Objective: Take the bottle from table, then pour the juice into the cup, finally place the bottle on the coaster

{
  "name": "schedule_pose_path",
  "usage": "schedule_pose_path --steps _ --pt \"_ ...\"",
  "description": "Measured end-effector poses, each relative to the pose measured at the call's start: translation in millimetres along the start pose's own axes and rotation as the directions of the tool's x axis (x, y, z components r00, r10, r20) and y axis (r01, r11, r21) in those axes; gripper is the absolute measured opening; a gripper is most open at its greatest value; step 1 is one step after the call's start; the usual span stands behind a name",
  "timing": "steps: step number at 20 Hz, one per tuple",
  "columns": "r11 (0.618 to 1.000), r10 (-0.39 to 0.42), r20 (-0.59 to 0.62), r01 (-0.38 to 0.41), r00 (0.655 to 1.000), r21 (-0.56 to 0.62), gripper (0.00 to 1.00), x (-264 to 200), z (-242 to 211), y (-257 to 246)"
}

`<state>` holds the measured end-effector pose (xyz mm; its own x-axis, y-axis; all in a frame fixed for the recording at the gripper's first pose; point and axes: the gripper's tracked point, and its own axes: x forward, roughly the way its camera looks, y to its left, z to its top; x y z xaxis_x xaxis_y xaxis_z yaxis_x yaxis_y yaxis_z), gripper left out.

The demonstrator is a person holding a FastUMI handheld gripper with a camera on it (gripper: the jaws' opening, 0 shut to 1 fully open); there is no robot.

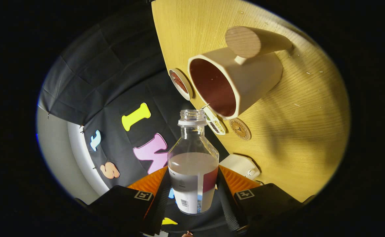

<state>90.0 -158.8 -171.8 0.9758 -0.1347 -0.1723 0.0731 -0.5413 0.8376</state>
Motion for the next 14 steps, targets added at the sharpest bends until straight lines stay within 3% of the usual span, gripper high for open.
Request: schedule_pose_path --steps 14 --pt "0.997 -0.015 0.007 0.015 1.0 0.071 0.76 5.0 9.8 10.6"
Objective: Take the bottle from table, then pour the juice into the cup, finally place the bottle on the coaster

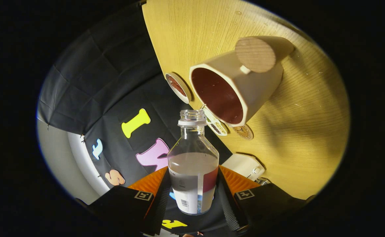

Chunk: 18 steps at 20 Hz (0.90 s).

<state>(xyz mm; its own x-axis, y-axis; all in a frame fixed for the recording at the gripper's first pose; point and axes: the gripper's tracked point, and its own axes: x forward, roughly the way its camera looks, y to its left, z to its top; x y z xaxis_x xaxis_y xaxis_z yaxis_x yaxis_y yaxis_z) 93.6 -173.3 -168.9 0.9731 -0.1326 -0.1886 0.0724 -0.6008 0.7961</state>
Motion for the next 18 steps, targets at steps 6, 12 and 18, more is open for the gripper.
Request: schedule_pose_path --steps 6,12,18 --pt "1.0 -0.002 0.002 0.002 1.0 0.018 0.76 2 -1 4" --pt "0.999 0.005 0.011 -0.006 1.0 0.038 0.76 3 2 5" --pt "0.997 0.022 0.049 -0.025 0.999 0.078 0.76 5 11 16"
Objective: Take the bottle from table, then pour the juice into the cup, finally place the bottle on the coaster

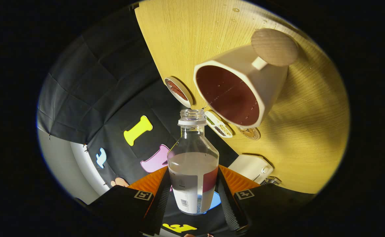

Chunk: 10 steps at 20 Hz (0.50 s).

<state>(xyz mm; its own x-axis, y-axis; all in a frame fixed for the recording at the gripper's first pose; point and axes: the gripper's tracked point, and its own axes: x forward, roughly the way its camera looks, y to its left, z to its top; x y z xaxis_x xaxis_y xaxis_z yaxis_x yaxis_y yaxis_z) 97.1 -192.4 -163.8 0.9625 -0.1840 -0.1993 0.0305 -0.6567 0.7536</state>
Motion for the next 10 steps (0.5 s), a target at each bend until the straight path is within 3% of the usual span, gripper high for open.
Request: schedule_pose_path --steps 10 --pt "0.999 0.016 -0.017 -0.015 1.0 0.034 0.76 -13 -9 5"
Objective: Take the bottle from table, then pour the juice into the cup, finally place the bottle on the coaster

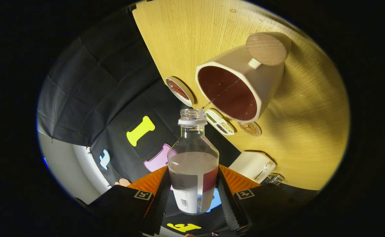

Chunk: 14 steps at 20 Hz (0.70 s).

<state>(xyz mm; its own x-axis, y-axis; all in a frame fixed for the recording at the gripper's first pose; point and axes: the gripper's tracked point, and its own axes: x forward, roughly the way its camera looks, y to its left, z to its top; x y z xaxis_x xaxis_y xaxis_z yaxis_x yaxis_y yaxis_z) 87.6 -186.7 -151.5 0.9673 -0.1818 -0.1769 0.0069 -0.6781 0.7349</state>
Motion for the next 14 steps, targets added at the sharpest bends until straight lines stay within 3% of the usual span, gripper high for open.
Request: schedule_pose_path --steps 14 --pt "1.0 -0.028 -0.021 0.028 0.999 -0.014 0.76 -11 -12 -9"
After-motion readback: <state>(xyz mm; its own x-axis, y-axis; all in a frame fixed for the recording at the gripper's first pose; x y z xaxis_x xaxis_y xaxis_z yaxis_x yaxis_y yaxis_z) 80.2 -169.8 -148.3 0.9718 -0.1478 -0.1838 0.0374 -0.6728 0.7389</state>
